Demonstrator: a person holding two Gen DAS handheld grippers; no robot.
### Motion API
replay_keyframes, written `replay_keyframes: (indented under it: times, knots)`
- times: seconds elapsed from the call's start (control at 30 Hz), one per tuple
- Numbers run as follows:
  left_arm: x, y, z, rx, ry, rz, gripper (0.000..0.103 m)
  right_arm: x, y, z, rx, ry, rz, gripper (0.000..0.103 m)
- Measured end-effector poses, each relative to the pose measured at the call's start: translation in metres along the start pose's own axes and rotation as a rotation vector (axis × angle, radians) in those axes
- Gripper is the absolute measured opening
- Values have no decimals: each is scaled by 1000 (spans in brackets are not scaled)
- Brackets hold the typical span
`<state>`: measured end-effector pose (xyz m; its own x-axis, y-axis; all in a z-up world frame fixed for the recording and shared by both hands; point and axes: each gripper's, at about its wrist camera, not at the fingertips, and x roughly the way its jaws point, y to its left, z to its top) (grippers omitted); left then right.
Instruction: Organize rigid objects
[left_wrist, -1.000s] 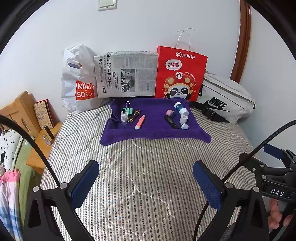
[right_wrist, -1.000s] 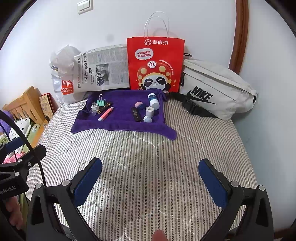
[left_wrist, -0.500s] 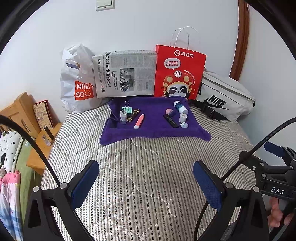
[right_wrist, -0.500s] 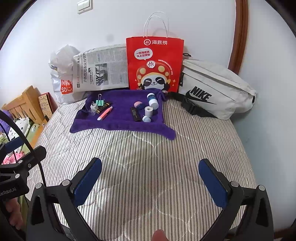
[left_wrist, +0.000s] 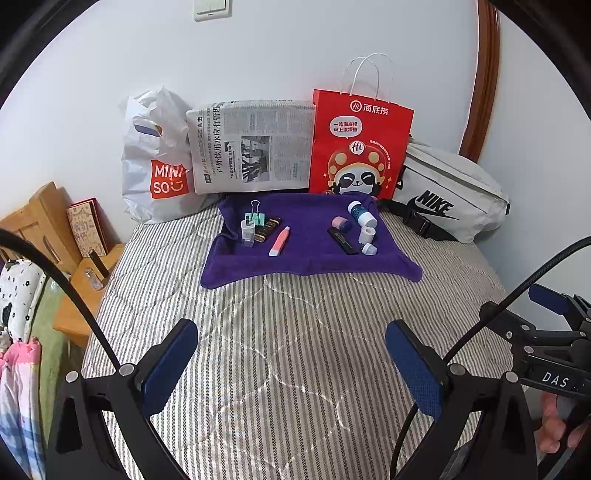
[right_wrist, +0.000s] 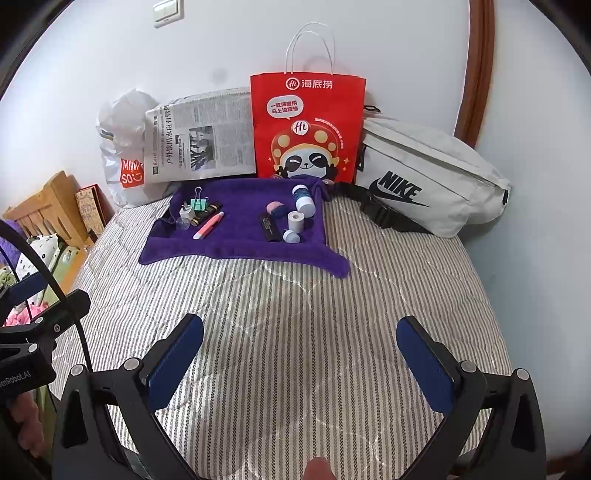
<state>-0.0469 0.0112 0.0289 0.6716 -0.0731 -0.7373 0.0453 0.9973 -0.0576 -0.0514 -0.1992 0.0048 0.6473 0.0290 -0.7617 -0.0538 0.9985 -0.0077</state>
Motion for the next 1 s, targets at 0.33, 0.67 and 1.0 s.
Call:
replay_keyframes:
  times: [0.33, 0.67, 1.0]
  knots:
    - [0, -1, 0, 1, 2, 0, 103, 0, 0, 0, 1, 0, -2, 103]
    - [-1, 0, -1, 3, 5, 6, 103, 0, -1, 0, -1, 0, -3, 103]
    - [1, 0, 0, 6, 2, 18, 103, 0, -1, -1, 1, 1, -6, 103]
